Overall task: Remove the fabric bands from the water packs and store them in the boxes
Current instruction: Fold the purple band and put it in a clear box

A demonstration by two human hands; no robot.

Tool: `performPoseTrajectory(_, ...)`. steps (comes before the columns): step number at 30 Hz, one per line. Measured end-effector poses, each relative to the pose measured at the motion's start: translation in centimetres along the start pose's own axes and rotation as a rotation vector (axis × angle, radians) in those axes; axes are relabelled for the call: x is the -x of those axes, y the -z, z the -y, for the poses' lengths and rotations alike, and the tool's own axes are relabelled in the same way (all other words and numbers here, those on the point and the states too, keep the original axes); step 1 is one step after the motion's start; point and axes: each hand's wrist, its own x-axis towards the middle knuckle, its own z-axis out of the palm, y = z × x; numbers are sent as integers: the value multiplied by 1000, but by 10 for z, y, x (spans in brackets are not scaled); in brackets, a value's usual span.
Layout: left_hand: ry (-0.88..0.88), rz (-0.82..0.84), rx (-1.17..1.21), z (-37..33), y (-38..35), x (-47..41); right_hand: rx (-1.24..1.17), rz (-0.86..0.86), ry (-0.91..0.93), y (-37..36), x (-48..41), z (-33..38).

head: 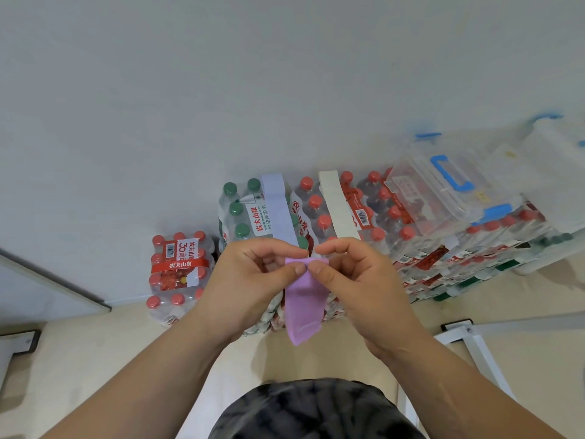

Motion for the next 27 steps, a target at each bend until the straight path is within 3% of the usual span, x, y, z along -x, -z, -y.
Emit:
performPoseTrajectory(21,37,7,54,-4,-3,-2,-35,10,-5,2,-4,1)
performPoseTrajectory(27,28,-56,-53,-5,-11,-6,-80,-1,-45,10,-5,1)
